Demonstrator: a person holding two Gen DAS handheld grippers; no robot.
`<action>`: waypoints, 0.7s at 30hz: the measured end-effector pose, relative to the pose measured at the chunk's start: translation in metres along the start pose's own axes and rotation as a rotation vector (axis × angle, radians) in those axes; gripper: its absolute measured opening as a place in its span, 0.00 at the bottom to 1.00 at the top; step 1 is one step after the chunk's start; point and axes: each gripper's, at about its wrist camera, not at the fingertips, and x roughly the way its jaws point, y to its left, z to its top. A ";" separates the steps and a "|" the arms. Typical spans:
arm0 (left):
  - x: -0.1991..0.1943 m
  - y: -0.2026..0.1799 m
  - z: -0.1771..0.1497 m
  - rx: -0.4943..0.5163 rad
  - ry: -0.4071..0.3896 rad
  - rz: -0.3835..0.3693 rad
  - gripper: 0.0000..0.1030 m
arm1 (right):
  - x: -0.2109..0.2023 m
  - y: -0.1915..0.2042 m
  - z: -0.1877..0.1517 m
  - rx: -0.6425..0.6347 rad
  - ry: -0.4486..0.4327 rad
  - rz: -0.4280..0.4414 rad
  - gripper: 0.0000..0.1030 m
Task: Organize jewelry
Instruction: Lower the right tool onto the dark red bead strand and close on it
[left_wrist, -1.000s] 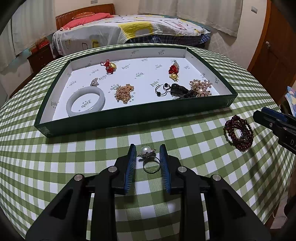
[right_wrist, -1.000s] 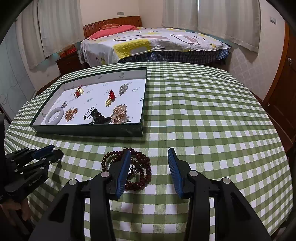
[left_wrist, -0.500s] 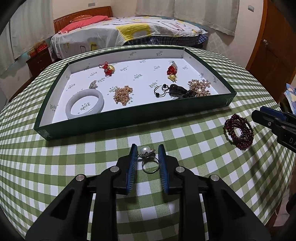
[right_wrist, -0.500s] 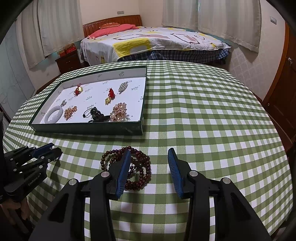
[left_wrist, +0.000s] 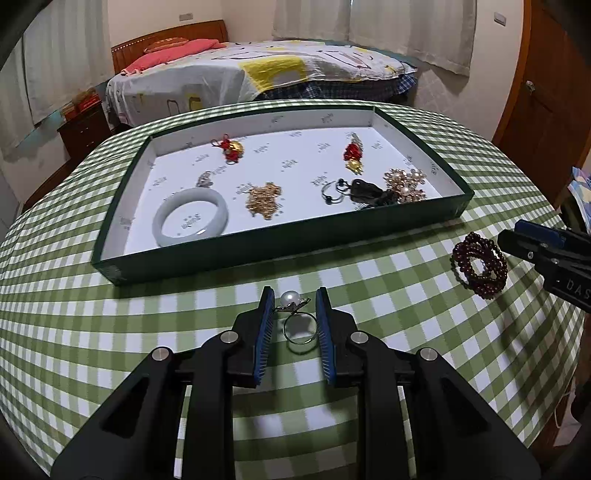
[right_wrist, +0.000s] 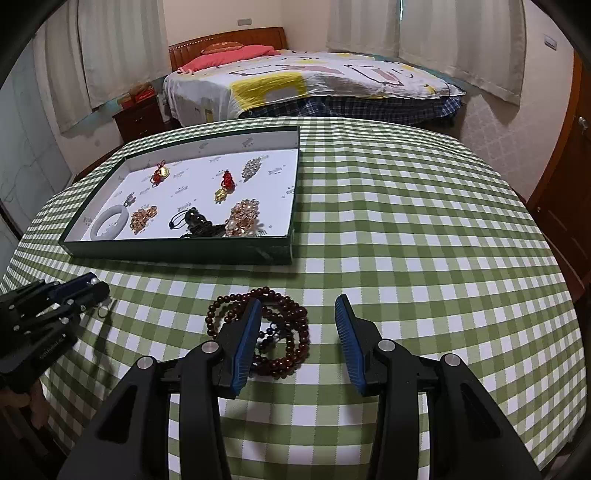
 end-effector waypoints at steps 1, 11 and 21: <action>-0.002 0.003 0.000 -0.002 -0.002 0.004 0.22 | 0.000 0.001 -0.001 -0.002 0.001 0.001 0.41; -0.008 0.028 -0.008 -0.026 0.003 0.046 0.22 | 0.006 0.011 -0.001 -0.019 0.022 0.010 0.41; -0.011 0.048 -0.013 -0.057 0.004 0.072 0.19 | 0.020 0.021 0.001 -0.027 0.053 0.039 0.46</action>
